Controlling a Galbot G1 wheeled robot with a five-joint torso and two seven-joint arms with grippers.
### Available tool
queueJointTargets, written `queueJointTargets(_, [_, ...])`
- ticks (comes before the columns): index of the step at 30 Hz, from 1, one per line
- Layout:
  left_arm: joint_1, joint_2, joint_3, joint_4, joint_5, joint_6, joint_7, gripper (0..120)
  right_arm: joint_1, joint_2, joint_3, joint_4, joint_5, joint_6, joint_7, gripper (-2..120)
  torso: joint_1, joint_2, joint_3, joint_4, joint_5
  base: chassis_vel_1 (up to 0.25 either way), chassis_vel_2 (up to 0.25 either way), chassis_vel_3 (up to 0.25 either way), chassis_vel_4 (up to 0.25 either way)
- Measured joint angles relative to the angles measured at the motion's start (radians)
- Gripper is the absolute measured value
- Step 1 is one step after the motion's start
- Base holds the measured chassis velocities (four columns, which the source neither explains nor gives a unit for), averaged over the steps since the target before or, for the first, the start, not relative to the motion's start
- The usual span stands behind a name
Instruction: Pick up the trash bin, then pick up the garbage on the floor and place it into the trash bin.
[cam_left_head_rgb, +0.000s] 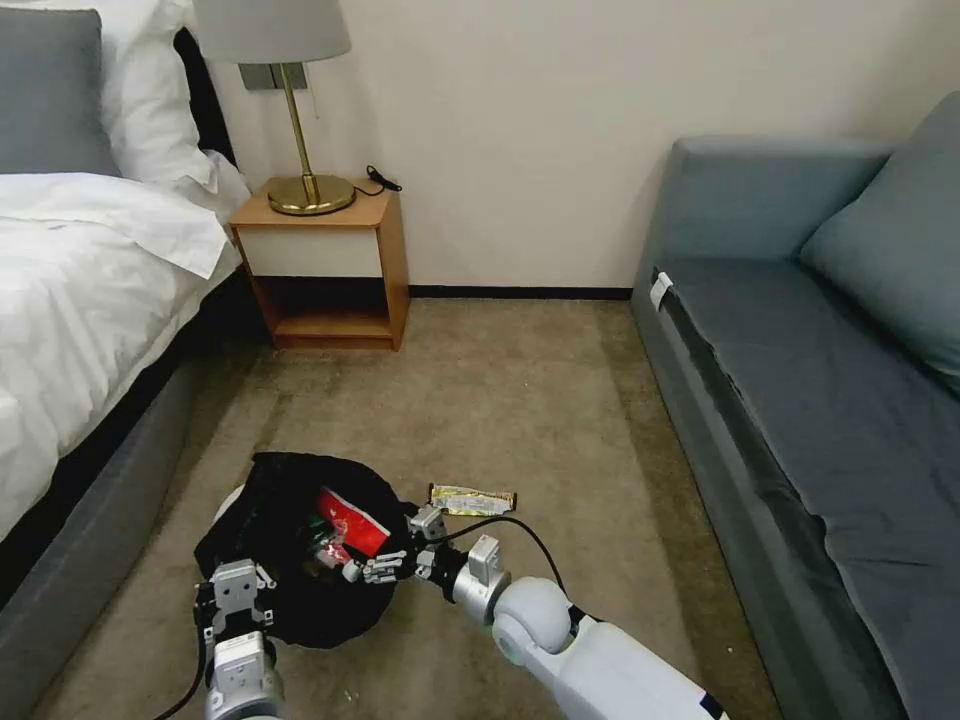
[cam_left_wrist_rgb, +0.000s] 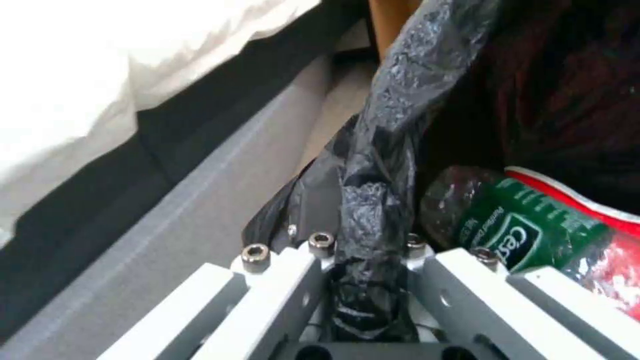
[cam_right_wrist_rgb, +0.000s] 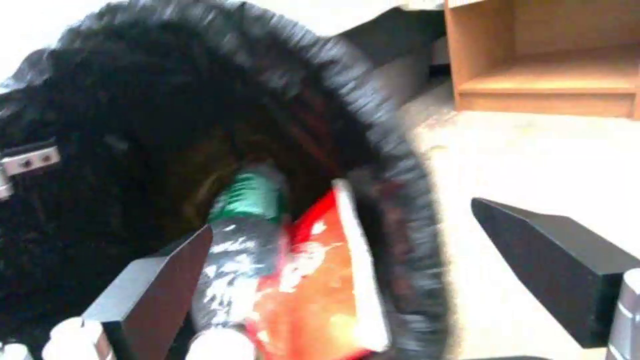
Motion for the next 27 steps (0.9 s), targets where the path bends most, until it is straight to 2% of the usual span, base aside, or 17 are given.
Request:
queueJointTargets(11, [0.018, 0.007, -0.021, -0.003, -0.010, -0.007, -0.003, 0, 0.027, 0.002, 0.038, -0.044, -0.003, -0.025, 0.014, 100, 0.000, 0.000, 0.000, 0.0000, 0.0002, 0.000, 0.000, 0.000, 0.000])
queueJointTargets(14, [0.025, 0.007, -0.026, -0.002, -0.007, -0.014, -0.005, 0, 0.039, 0.010, 0.063, -0.094, -0.107, -0.089, 0.047, 100, 0.000, 0.000, 0.000, 0.0001, 0.0003, 0.000, 0.000, 0.000, 0.000])
queueJointTargets(15, [0.025, 0.007, -0.026, -0.002, -0.007, -0.014, -0.005, 0, 0.039, 0.010, 0.063, -0.094, -0.107, -0.089, 0.047, 100, 0.000, 0.000, 0.000, 0.0001, 0.0003, 0.000, 0.000, 0.000, 0.000])
queueJointTargets(18, [0.031, 0.007, -0.032, 0.000, -0.006, -0.016, -0.007, 0, 0.052, 0.013, 0.091, -0.162, -0.243, -0.129, 0.050, 100, 0.000, 0.000, 0.000, -0.0001, 0.0003, 0.000, 0.000, 0.000, 0.000])
queueJointTargets(24, [0.037, 0.009, -0.042, 0.000, -0.005, -0.016, -0.008, 0, 0.074, 0.017, 0.105, -0.252, -0.354, -0.119, 0.048, 100, 0.000, 0.000, 0.000, -0.0001, 0.0002, 0.000, 0.000, 0.000, 0.000])
queueJointTargets(27, [0.041, 0.016, -0.064, 0.014, -0.005, -0.018, -0.010, 0, 0.109, 0.025, 0.102, -0.324, -0.402, -0.105, 0.045, 100, 0.000, 0.000, 0.000, -0.0001, 0.0001, 0.000, 0.000, 0.000, 0.000])
